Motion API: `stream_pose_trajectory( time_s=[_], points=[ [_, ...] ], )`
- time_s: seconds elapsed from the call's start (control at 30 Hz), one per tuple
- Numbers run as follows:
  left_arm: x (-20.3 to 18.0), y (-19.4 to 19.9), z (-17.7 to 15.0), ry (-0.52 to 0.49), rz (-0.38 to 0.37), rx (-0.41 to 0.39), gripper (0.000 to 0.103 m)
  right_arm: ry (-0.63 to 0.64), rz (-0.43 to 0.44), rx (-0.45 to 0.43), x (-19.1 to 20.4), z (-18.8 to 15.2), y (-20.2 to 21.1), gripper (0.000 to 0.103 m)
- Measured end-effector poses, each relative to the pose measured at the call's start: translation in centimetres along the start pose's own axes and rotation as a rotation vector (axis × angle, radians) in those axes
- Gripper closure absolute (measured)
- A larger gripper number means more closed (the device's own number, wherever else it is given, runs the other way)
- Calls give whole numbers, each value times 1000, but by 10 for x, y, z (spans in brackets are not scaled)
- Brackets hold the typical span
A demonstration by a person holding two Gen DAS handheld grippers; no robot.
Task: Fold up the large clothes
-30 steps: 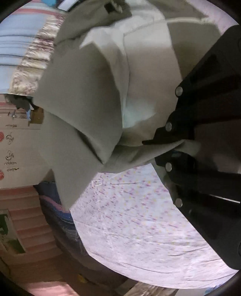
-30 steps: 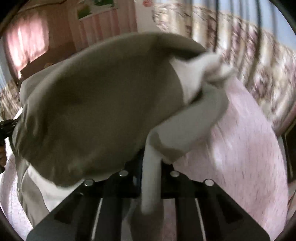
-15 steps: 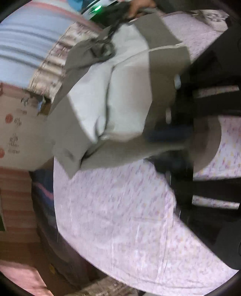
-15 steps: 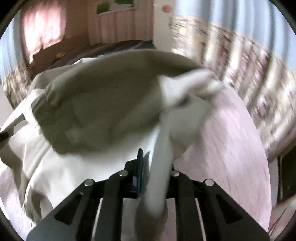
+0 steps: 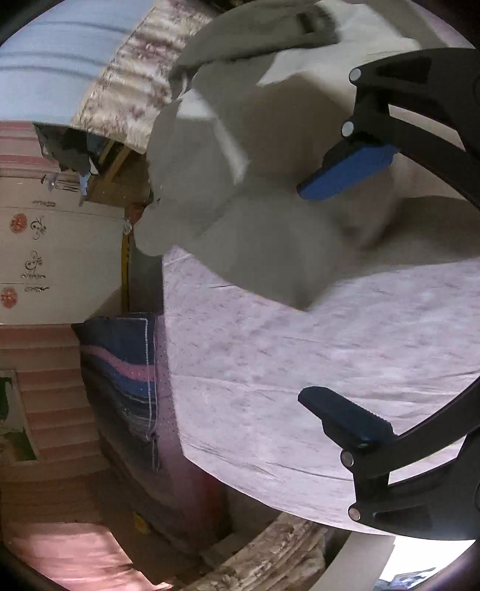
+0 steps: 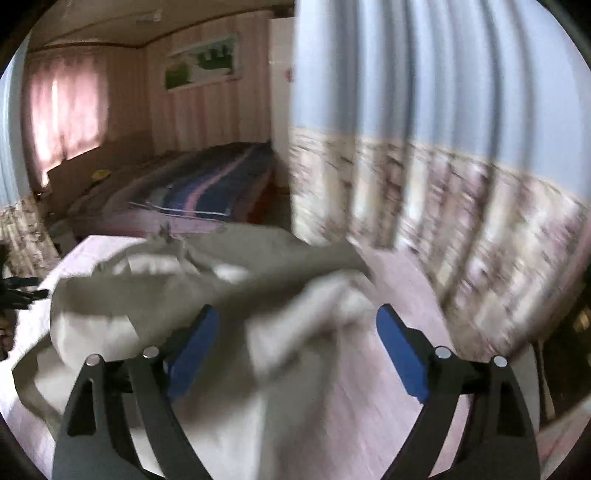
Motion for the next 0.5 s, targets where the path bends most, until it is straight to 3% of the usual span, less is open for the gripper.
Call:
stream_pose_trajectory(
  time_s=[0.13, 0.27, 0.43, 0.5],
  points=[
    [-21, -32, 41, -31, 23, 7, 3, 13, 53, 48, 7, 53, -73, 10],
    [-48, -77, 76, -61, 25, 77, 3, 14, 63, 161, 13, 87, -160, 9],
    [-68, -138, 92, -79, 55, 182, 3, 60, 73, 315, 21, 93, -255, 9],
    [-75, -158, 90, -91, 33, 230, 3, 92, 82, 377, 26, 86, -288, 9]
  ],
)
Point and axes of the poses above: each gripper's, at about its wrist camera, not at the fingertips, and y roughly against the way its jaws point, x to its left, z to its top, the point moved 1 cm from there along -y, roughly the way its jaws point, and after that the axes turned 14 degrees about y, right-handed, at the moved point
